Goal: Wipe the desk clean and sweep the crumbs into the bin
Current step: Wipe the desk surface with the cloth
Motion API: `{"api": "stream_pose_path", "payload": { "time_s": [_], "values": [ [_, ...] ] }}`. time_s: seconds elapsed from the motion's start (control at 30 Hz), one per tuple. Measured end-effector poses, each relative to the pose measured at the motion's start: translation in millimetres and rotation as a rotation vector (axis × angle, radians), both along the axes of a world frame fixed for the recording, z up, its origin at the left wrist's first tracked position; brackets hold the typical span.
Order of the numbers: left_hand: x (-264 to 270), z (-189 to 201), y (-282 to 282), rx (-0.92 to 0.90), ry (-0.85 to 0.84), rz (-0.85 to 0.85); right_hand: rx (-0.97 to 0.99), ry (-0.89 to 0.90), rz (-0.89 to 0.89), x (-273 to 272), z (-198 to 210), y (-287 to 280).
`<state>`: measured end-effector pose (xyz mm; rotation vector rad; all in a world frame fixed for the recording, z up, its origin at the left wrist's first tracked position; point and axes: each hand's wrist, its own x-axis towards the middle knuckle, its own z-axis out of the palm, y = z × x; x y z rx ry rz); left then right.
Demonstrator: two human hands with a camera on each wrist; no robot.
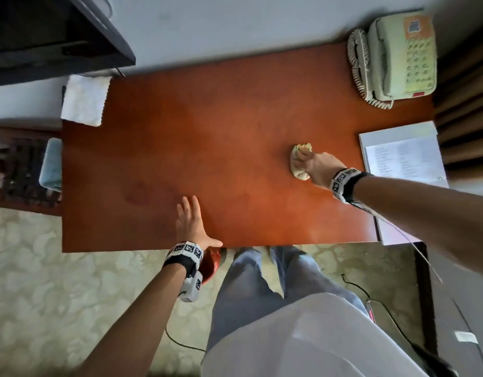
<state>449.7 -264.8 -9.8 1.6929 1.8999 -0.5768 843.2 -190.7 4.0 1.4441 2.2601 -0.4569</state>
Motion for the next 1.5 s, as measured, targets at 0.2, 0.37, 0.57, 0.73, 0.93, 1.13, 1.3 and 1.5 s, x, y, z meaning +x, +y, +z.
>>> {"api": "stream_pose_path", "payload": {
  "time_s": [0.2, 0.37, 0.57, 0.73, 0.93, 1.13, 1.3, 1.5],
  "values": [
    [-45, -3, -9, -0.018, 0.004, -0.008, -0.004, 0.051, 0.226, -57, -6, -57],
    [-77, -3, -11, -0.024, 0.005, 0.034, 0.065, 0.05, 0.348, -163, -9, -74],
    [-123, -12, -28, -0.019, 0.016, 0.074, -0.016, 0.128, 0.313, -334, -45, -90],
    [-129, -15, -38, 0.031, -0.032, 0.001, 0.009, 0.287, -0.07, -333, -30, -116],
    [-61, -12, -35, 0.064, -0.119, -0.159, 0.03, 0.171, -0.582, -173, -9, -138],
    [11, -10, -32, 0.005, -0.121, -0.174, 0.071, 0.058, -0.853, -10, 0, -174],
    [20, -13, -33, -0.01, -0.063, -0.174, -0.011, 0.025, -0.787, 48, -37, -192],
    [-3, -11, -30, 0.056, -0.108, -0.241, -0.028, -0.013, -0.576, 26, -11, -212]
  ]
}}
